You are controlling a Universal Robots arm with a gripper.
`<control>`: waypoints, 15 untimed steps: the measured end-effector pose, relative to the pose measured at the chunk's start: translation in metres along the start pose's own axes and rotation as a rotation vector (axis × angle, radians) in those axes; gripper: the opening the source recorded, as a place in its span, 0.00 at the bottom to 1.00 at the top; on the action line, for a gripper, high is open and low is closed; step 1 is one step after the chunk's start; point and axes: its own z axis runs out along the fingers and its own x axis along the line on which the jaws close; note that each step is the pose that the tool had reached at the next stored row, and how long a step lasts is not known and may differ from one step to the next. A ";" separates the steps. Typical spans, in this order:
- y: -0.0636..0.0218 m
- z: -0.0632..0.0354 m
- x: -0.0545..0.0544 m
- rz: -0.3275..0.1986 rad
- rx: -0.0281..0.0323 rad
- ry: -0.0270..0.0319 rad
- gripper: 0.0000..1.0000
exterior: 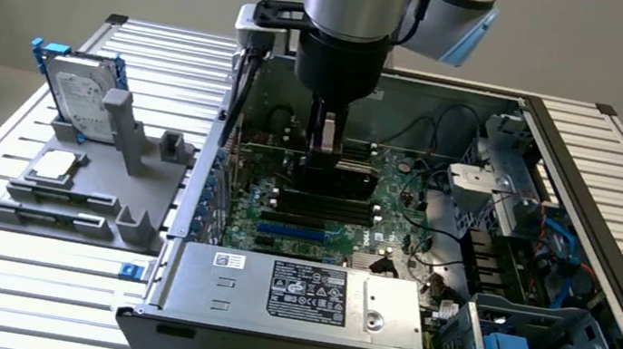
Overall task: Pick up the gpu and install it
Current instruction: 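Insert the gpu into the slot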
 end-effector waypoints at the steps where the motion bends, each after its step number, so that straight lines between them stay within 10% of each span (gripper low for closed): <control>1: 0.0001 0.0005 0.001 0.000 0.0001 -0.0001 0.26; 15: 0.0040 0.0185 0.006 0.022 0.0005 -0.0001 0.26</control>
